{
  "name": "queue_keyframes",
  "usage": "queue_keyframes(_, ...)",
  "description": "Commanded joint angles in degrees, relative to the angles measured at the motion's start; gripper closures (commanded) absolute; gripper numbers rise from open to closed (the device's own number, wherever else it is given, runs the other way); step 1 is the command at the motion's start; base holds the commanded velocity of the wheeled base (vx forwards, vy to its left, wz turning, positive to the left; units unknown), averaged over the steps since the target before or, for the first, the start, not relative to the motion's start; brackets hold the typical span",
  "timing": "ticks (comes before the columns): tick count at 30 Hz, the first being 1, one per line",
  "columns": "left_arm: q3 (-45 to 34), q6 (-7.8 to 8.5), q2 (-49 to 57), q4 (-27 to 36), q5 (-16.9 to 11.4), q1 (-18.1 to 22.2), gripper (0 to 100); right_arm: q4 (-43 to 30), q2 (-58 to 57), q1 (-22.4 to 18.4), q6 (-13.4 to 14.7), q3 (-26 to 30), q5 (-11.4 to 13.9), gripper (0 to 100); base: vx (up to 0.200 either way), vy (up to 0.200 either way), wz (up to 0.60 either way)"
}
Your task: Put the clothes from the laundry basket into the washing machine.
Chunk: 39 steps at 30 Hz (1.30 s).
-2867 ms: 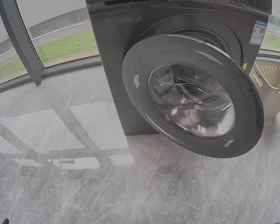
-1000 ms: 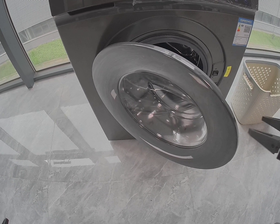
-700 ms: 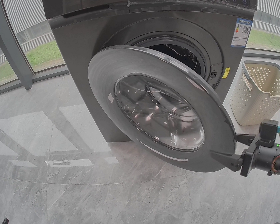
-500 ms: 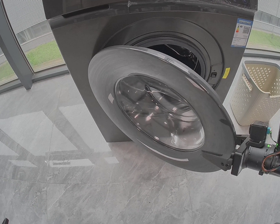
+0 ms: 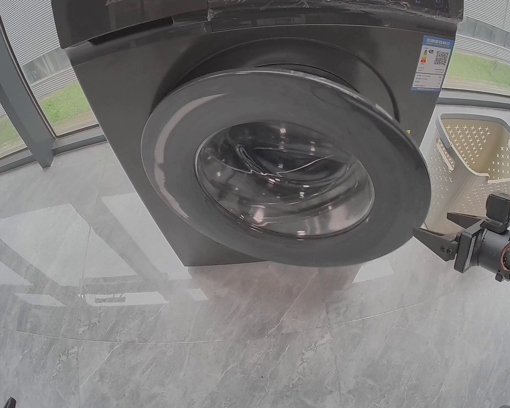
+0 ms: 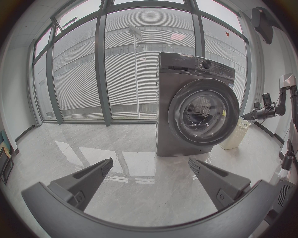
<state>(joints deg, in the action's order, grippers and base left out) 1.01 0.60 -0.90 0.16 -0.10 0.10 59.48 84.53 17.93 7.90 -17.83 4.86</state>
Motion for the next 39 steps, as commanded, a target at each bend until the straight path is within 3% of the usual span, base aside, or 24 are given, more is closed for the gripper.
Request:
queue_keyframes(1, -1.0, 0.02, 0.6, 0.0, 0.0, 0.0, 0, -0.2, -3.0, -2.2, -0.2, 2.9, 0.9, 0, 0.0, 0.0, 0.0)
queue_keyframes(5, -1.0, 0.02, 0.6, 0.0, 0.0, 0.0, 0, -0.1, -2.5, -0.2, -0.1, 7.8, 0.9, 0, 0.0, 0.0, 0.0)
queue_keyframes(7, -1.0, 0.02, 0.6, 0.0, 0.0, 0.0, 0, 0.4, -2.4, 4.4, 0.2, 9.5, 0.7, 0, 0.0, 0.0, 0.0)
queue_keyframes(9, -1.0, 0.02, 0.6, 0.0, 0.0, 0.0, 0, 0.6, -2.3, 8.0, 0.7, 9.4, 0.6, 0, 0.0, 0.0, 0.0)
queue_keyframes(14, -1.0, -0.07, 0.6, 0.0, 0.0, 0.0, 0, 0.9, -2.0, 12.4, 1.4, 6.0, 0.5, 0, 0.08, 0.0, 0.0)
queue_keyframes(19, -1.0, 0.02, 0.6, 0.0, -0.1, 0.0, 0, 1.0, -1.4, 12.6, 1.9, 1.9, 0.1, 0, 0.2, 0.0, 0.0)
queue_keyframes(27, -1.0, -0.07, 0.6, 0.0, -0.1, 0.0, 0, 0.9, -0.5, 12.7, 2.6, -2.9, -0.3, 0, 0.0, 0.0, 0.0)
queue_keyframes(37, -1.0, -0.07, 0.6, 0.0, 0.0, 0.0, 0, 1.7, 1.9, 15.4, 3.9, -4.2, -0.7, 0, 0.0, -0.2, 0.0)
queue_keyframes(39, -1.0, -0.07, 0.6, 0.0, 0.0, 0.0, 0, 2.0, 3.2, 16.0, 4.5, -4.4, -2.0, 0, 0.0, 0.0, 0.0)
